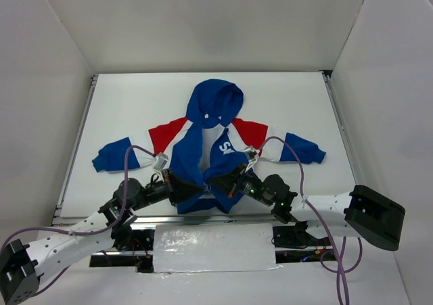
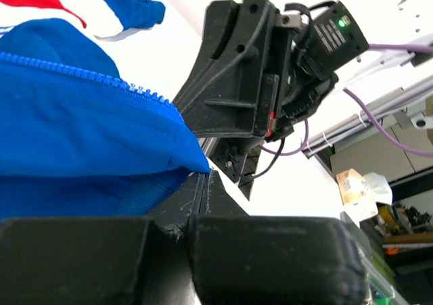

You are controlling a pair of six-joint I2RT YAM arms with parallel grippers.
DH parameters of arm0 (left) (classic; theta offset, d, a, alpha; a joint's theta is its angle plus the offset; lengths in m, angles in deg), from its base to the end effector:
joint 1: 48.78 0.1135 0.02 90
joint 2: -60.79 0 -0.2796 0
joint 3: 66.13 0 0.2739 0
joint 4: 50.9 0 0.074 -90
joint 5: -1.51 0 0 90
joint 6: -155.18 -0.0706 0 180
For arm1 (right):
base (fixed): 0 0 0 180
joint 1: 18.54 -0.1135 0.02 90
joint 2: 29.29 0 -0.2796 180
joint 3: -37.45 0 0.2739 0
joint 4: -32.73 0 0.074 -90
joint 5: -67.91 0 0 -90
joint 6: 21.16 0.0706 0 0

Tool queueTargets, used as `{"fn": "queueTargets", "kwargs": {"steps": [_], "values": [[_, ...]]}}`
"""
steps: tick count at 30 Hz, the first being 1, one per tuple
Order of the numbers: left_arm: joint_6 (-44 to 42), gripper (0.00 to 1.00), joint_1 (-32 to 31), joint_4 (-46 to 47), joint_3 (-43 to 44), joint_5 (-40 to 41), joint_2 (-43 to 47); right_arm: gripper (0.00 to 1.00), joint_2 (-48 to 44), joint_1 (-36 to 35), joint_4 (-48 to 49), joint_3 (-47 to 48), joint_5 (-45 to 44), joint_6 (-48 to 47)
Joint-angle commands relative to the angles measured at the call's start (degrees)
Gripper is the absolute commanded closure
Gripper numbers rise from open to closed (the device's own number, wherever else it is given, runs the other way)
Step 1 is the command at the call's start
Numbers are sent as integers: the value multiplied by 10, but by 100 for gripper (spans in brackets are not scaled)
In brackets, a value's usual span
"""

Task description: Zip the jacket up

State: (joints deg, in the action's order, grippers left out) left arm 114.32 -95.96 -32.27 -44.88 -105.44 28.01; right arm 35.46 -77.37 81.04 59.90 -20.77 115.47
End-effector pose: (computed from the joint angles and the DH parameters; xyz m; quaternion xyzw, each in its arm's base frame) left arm 0.1166 -0.1561 0.2276 0.0993 0.6565 -0.6174 0.4218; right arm 0.1265 0.2123 0.1972 -0.0796 0.6643 0.5961 0.4439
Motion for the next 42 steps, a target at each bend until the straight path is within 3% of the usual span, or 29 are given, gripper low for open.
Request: {"fn": "queueTargets", "kwargs": {"steps": [1, 6, 17, 25, 33, 42], "values": [[-23, 100, -5, 76, -15, -48, 9, 100, -3, 2, 67, 8, 7, 8], [-25, 100, -5, 93, -31, -41, 7, 100, 1, 0, 87, 7, -12, 63], [-30, 100, -5, 120, -28, -77, -23, 100, -23, -19, -38, 64, -150, 83], [-19, 100, -5, 151, -54, -87, -30, 100, -42, -21, -40, 66, -222, 117], [-15, 100, -5, 186, -65, -92, -80, 100, -81, -36, -130, 102, -317, 163], [-22, 100, -6, 187, -70, -92, -73, 100, -51, -78, -157, 116, -444, 216]]}}
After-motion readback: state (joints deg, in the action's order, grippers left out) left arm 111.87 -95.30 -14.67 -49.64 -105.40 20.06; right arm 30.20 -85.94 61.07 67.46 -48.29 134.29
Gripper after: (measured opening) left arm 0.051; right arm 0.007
